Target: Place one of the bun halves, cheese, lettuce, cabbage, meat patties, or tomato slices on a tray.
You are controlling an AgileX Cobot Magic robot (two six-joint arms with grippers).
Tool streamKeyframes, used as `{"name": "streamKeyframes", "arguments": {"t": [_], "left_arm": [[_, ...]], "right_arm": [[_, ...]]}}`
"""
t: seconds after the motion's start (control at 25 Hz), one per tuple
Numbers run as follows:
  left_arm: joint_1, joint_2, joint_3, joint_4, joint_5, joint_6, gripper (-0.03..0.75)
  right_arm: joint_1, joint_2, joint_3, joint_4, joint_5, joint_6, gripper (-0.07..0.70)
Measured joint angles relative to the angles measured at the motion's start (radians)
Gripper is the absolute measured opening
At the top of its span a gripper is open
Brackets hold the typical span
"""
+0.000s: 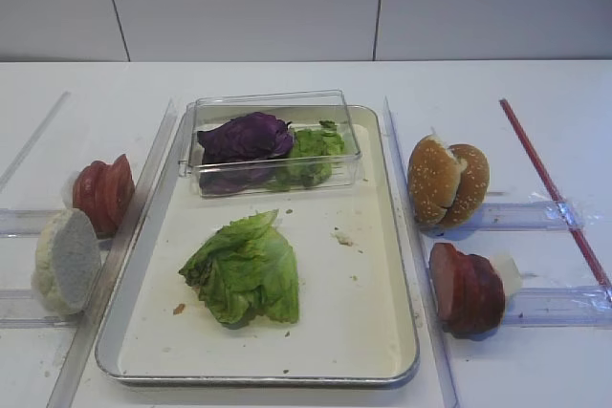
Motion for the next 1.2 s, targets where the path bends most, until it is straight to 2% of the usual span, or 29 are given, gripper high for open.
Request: {"name": "streamKeyframes", "arguments": {"t": [0.12,0.36,0.52,0.84,1.2], "left_arm": [[0.0,0.0,0.0,0.0,0.0,0.0,0.355],[0.0,0.0,0.0,0.0,0.0,0.0,0.355],[0.0,0.0,0.001,0.0,0.0,0.0,0.355],[0.0,0.0,0.001,0.0,0.0,0.0,0.355],[0.0,0.0,0.001,0.0,0.0,0.0,0.354]], "right_arm": [[0.0,-0.063,0.0,0.01,-0.001,-0.024,0.462],[0.0,-0.135,0.01,0.016,0.001,-0.033,0.452],[-0.006,-0.14,0.012,0.02,0.006,-0.033,0.448],[-0.096,-0.14,0.014,0.05,0.006,-0.052,0.433],[-0.102,-0.14,0.014,0.052,0.006,-0.056,0.43]]}}
